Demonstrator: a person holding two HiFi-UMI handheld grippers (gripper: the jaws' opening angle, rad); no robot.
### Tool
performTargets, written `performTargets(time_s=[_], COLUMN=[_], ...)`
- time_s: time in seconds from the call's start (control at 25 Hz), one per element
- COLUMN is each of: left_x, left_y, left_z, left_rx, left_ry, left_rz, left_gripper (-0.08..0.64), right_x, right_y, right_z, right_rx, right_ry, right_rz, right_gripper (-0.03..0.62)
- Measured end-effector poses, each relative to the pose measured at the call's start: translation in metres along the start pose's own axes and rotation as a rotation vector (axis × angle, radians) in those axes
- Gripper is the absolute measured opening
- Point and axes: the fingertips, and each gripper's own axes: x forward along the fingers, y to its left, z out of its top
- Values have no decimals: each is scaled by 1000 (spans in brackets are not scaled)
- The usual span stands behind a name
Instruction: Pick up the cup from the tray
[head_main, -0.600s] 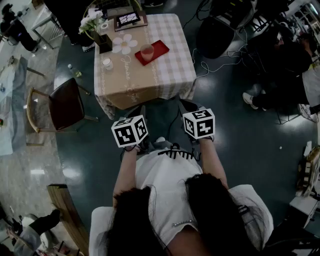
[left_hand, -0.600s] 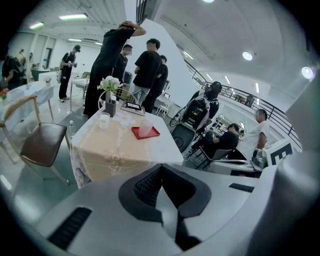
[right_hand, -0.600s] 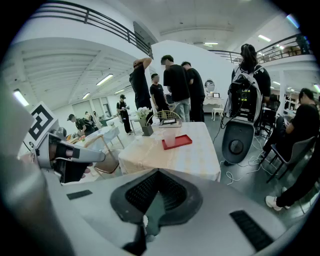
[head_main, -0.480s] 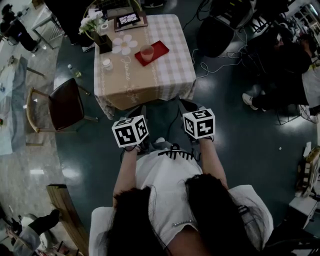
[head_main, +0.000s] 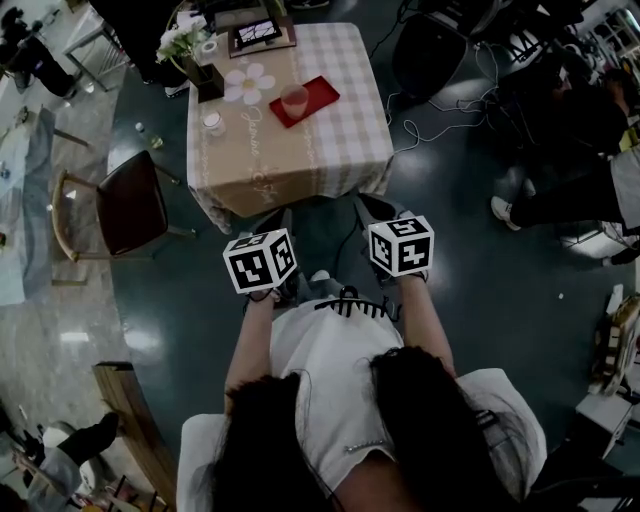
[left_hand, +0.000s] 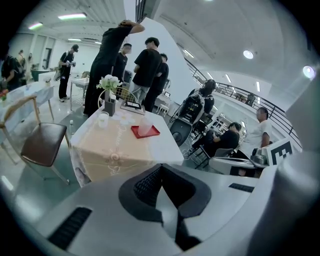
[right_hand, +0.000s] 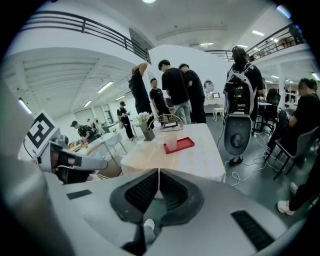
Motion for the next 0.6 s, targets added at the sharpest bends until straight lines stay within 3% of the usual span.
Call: performTargets(time_s=[0.16,0.24,0.32,0.6], left_x=[5,8,12,35], left_y=[-2,-2,-1,10], left_z=[3,5,8,34], left_rx=[5,9,9,-4], left_ry=[4,10,13,7], left_rz=[-2,-3,-4,-1], left_gripper=[8,8,8,8], right_x=[4,7,10,32], right_y=[-2,-1,-2,-14], right_z=[6,11,17,43], right_rx=[-33,-27,-16,-22], right_ry=[-20,-33,-54,-94], right_rz=[7,32,46,41], right_gripper=[44,188,258,322])
